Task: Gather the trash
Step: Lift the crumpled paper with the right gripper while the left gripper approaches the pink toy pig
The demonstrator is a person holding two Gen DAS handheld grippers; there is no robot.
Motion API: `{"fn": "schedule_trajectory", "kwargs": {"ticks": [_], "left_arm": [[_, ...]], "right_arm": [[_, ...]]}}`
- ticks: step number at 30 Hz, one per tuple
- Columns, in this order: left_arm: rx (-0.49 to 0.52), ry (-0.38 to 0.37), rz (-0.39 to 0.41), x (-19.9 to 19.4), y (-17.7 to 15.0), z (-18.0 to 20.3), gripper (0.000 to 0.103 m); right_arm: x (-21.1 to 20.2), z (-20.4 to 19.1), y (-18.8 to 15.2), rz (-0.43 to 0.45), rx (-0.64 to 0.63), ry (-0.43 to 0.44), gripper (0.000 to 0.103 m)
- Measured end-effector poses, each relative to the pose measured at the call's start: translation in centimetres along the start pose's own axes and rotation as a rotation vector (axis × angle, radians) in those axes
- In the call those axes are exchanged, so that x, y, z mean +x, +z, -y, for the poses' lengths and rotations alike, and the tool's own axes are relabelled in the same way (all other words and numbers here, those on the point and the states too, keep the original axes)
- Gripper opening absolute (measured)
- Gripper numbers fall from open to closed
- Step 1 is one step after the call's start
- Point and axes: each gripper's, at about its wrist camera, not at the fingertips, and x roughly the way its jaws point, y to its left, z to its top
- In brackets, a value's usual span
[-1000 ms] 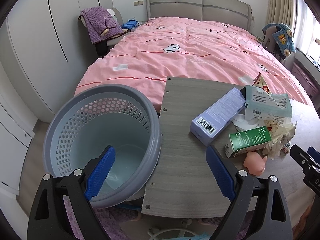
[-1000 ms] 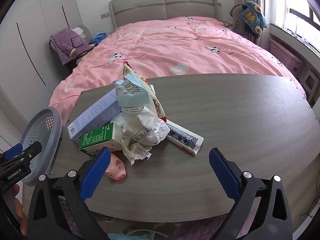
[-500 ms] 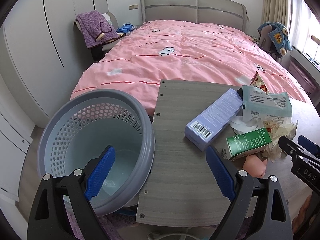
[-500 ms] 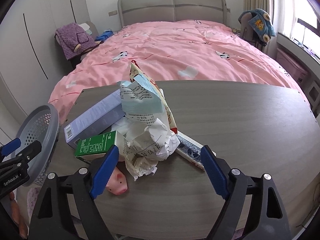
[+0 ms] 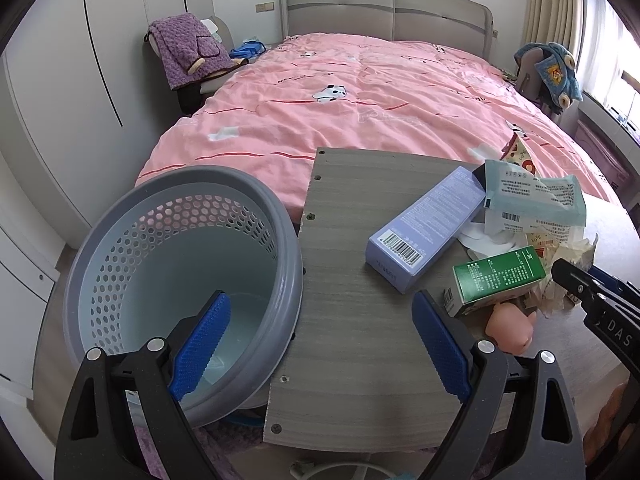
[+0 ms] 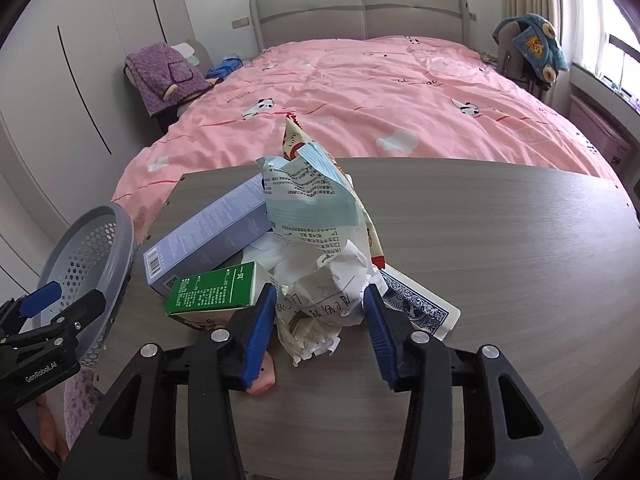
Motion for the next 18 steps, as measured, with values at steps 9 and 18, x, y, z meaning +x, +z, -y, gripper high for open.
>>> {"fn": "schedule_trajectory", "kwargs": {"ticks": [9,18], "left_arm": [[0.018,-0.01,0.001,-0.6,-0.4,0.8,0.088],[0.057,-0.051,0.011,-1.1,-0.3,3.3,0.088]], "right_arm": [[-1.2,0.3,-0.1,0.026,0.019,0.032,0.042],[-3.6,1.4,-0.9,0.053,0.029,0.044,0.041]]}}
